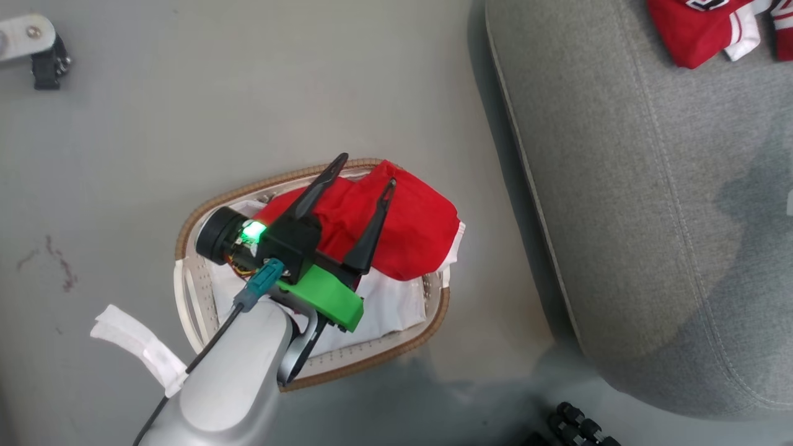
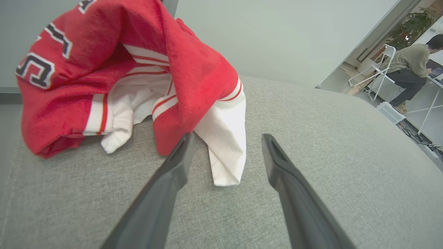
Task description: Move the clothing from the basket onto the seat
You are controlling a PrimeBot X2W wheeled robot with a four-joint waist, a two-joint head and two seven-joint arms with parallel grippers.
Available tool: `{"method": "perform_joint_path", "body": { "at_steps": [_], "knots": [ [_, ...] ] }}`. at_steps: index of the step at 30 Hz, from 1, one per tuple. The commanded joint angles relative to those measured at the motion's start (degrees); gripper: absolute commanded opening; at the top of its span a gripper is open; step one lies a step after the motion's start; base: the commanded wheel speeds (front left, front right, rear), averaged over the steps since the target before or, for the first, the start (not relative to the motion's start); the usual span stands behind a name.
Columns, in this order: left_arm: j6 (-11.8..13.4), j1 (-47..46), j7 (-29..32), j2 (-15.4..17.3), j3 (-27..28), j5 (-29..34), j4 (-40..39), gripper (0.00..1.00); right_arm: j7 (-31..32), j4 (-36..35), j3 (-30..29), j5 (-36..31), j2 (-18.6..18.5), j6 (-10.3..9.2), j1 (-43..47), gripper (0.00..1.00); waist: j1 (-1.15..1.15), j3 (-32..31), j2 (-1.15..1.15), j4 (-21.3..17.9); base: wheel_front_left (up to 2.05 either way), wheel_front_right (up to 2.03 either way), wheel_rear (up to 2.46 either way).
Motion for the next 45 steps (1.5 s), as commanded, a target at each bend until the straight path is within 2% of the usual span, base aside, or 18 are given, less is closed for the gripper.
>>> {"method": "perform_joint_path", "body": {
  "at_steps": [1, 7, 14, 22, 30, 34, 41, 45],
  "knots": [
    [-0.1, 1.2, -0.1, 0.1, 0.9, -0.2, -0.4, 1.0, -0.1, -0.8, 0.2, 0.6, 0.0, -0.08, 0.9, 1.0, 0.0, -3.7, 0.0, 0.6, 0.0, 0.0, 0.0],
    [-0.1, 3.8, -0.1, -1.3, 4.2, -1.1, -1.0, 1.0, -0.1, -2.7, 2.8, 0.6, -0.7, -0.08, 1.7, 1.0, 0.0, -9.7, 0.0, 2.1, 0.0, 0.0, 0.0],
    [-0.1, 7.8, -0.1, -3.2, 9.4, -2.2, -1.6, 1.0, -0.1, -3.8, 7.9, 1.2, 0.2, -0.08, 1.2, 1.0, 0.0, -16.8, 0.0, 5.5, 0.0, 0.0, 0.0],
    [-0.1, 14.6, -0.1, -4.4, 18.5, -1.4, -2.5, 1.0, -0.1, -3.3, 16.1, 3.6, 4.2, -0.08, 3.7, 1.0, 0.0, -22.5, 0.0, 8.7, 0.0, 0.0, 0.0],
    [-0.1, 21.6, -0.1, -5.2, 27.7, -2.2, -4.0, 1.0, -0.1, -5.4, 20.6, 6.3, 8.3, -0.08, 9.7, 1.0, 0.0, -25.8, 0.0, 10.5, 0.0, 0.0, 0.0],
    [-0.1, 24.0, -0.1, -5.5, 29.2, -2.5, -4.2, 1.0, -0.1, -6.6, 22.1, 8.0, 9.2, -0.08, 14.0, 1.0, 0.0, -27.1, 0.0, 11.4, 0.0, 0.0, 0.0],
    [-0.1, 26.8, -0.1, -5.7, 28.0, -3.6, -3.8, 1.0, -0.1, -8.0, 25.6, 15.5, 9.1, -0.08, 21.8, 1.0, 0.0, -29.0, 0.0, 11.9, 0.0, 0.0, 0.0],
    [-0.1, 27.6, -0.1, -5.7, 27.5, -3.7, -3.5, 1.0, -0.1, -7.5, 27.1, 17.1, 9.2, -0.08, 24.6, 1.0, 0.0, -29.7, 0.0, 11.6, 0.0, 0.0, 0.0]
  ]
}}
